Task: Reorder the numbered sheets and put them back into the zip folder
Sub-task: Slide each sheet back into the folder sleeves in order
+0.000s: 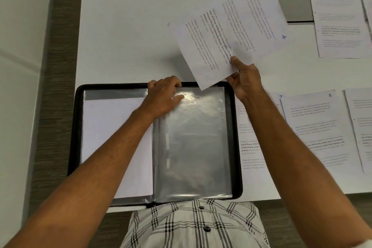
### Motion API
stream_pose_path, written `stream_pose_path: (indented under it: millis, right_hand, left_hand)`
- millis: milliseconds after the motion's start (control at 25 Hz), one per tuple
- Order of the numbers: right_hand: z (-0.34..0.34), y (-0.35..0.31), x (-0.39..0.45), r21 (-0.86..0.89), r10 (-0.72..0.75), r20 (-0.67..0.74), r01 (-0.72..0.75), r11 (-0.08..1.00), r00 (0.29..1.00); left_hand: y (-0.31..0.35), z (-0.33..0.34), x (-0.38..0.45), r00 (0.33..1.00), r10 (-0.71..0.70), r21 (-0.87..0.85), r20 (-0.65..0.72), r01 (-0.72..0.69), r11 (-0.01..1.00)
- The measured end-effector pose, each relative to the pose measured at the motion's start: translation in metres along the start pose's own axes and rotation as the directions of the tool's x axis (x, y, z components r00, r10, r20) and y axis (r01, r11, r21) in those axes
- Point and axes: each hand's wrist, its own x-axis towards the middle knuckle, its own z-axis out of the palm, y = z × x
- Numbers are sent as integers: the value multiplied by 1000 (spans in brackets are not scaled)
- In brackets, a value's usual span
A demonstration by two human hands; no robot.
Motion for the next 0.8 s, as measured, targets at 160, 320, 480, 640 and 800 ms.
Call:
stream_pose_path:
  millis: [160, 320, 480, 640, 800]
  right_hand:
    - [5, -3, 8, -24, -13, 26, 14, 1000, 1000]
    - [11, -3, 15, -32, -18, 37, 20, 999, 999]
    - [20, 4, 16, -89, -20, 60, 25, 996, 998]
    - [26, 18, 13, -202, 0, 76, 15, 979, 997]
    - [21, 25, 8, -317, -1, 133, 44, 947, 991]
  left_hand:
    - [3, 1, 6, 998, -50, -5, -47, 49, 999]
    - [3, 0, 2, 997, -2, -43, -75, -2, 999]
    - [3, 1, 1, 992, 67, 32, -110, -64, 997]
    - [3, 2, 0, 987, 72, 44, -146, -67, 997]
    - [3, 1, -1, 982, 85, 55, -171, -77, 996]
